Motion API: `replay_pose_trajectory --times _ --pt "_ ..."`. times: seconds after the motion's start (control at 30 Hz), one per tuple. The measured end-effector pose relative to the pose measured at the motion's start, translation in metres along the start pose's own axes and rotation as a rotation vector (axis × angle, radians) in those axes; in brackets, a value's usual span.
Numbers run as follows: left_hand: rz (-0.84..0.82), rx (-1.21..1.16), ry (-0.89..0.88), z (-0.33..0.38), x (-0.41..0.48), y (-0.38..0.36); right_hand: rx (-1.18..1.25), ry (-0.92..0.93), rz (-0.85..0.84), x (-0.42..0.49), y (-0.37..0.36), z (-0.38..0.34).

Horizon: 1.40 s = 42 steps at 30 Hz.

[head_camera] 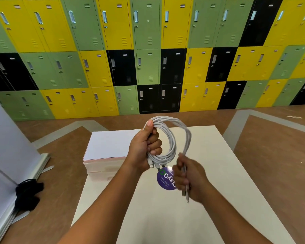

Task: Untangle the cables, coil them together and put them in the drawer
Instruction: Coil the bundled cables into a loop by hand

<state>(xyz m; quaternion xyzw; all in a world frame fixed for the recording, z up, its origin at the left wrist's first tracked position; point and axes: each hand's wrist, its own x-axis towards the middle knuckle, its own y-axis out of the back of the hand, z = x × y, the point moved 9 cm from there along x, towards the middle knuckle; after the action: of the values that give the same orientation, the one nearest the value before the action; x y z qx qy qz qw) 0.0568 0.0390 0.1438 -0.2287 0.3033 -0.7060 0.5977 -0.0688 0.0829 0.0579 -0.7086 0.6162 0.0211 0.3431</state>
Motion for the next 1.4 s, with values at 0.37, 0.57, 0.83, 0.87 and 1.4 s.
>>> replay_pose_trajectory --times 0.37,0.57,0.83,0.87,1.4 --pt "-0.107 0.054 0.169 -0.045 -0.012 -0.025 0.133 0.344 0.344 0.003 0.004 -0.084" --pt "-0.075 0.251 0.111 -0.04 -0.011 -0.021 0.092 0.289 0.245 0.005 -0.007 -0.082" --pt "-0.092 0.33 0.102 -0.042 -0.014 -0.017 0.151 0.182 0.088 0.011 -0.011 -0.066" --pt "-0.103 0.336 0.103 -0.042 -0.014 -0.017 0.153 0.176 0.06 0.01 -0.014 -0.064" --pt "-0.242 -0.323 0.252 -0.058 -0.005 -0.014 0.246 0.215 -0.126 -0.005 -0.034 -0.055"
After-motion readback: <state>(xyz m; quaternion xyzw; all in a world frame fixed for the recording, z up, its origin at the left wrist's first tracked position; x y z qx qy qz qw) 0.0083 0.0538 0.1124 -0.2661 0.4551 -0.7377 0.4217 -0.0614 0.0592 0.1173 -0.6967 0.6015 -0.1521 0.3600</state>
